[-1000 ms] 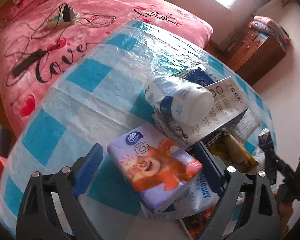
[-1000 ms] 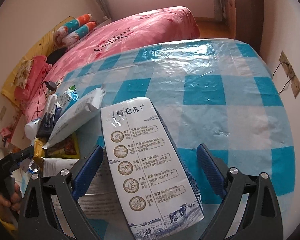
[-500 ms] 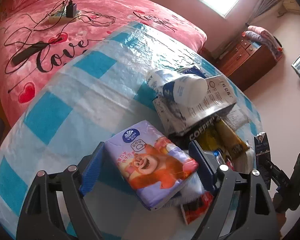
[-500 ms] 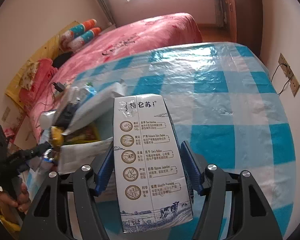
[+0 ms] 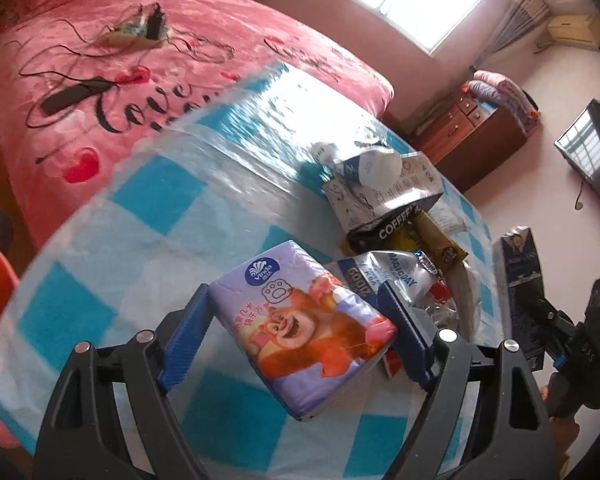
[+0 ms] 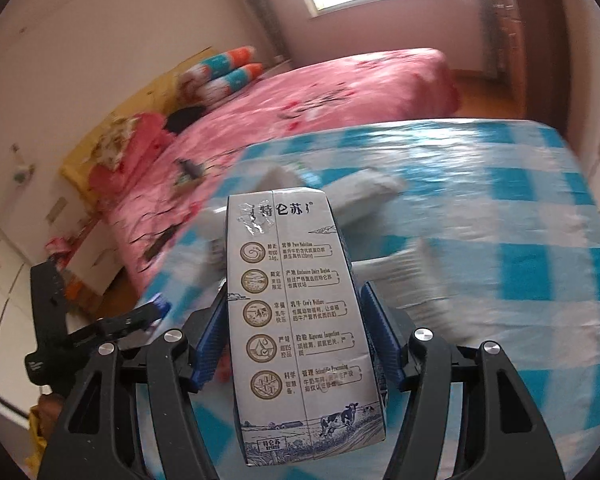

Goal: Collect trash
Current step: 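Carry the tissue pack and milk carton over the orange bucket and release both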

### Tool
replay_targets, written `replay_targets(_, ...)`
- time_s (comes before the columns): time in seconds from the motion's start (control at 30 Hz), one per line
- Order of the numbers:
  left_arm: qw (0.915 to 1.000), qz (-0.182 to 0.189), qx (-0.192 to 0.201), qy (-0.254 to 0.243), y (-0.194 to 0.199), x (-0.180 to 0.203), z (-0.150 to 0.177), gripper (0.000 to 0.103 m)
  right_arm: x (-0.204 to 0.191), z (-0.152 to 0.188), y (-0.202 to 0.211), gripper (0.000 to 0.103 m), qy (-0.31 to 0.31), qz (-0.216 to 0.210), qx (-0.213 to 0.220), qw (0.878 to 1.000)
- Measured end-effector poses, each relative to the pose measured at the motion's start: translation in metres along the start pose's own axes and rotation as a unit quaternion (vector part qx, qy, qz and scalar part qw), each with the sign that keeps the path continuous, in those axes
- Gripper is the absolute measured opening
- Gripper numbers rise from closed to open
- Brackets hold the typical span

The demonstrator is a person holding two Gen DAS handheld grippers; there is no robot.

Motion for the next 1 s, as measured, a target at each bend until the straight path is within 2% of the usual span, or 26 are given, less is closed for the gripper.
replay_targets(0.1,0.9998,-0.005,0.020,0.004,0.019,-0.015,-0.006,0.083,-0.043,0.002,-0.018,0.064,0.015,-0.042,-0.017,0.999)
replay_targets(0.23,0.9977,-0.028,0.061,0.013,0.057,-0.053,-0.019,0.083,-0.112,0.005,-0.046,0.064,0.031,-0.115,-0.048,0.992)
replay_targets(0.33,0.9947,-0.050,0.085,0.027,0.082,-0.086,-0.024,0.083,-0.168,0.010,-0.067,0.064,0.057,-0.161,-0.068,0.983)
replay_targets(0.47,0.9874,-0.096,0.117,0.045,0.111,-0.143,-0.029,0.083,-0.246,0.022,-0.097,0.064,0.095,-0.220,-0.098,0.966)
replay_targets(0.57,0.9811,-0.130,0.130,0.062,0.125,-0.186,-0.026,0.083,-0.290,0.032,-0.118,0.064,0.113,-0.249,-0.116,0.955)
replay_targets(0.73,0.9706,-0.180,0.135,0.085,0.133,-0.248,-0.019,0.083,-0.341,0.042,-0.154,0.064,0.123,-0.284,-0.142,0.940)
replay_targets(0.9,0.9623,-0.223,0.130,0.085,0.128,-0.287,-0.011,0.083,-0.380,0.063,-0.189,0.067,0.129,-0.308,-0.180,0.925)
replay_targets(0.97,0.9598,-0.237,0.123,0.087,0.123,-0.298,-0.009,0.084,-0.390,0.073,-0.203,0.067,0.131,-0.306,-0.198,0.922)
replay_targets(1.0,0.9582,-0.246,0.117,0.088,0.119,-0.305,-0.007,0.084,-0.392,0.079,-0.210,0.071,0.132,-0.308,-0.209,0.919)
Point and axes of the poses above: each gripper's, at about its wrist camera, not at the fingertips, and y roughly against the way its jaws point, x to its right, z to its underside, the point moved 10 cm from there along -y, roughly the way its jaws point, and after that the axes turned 8 degrees about y, right-handed, at the moved point
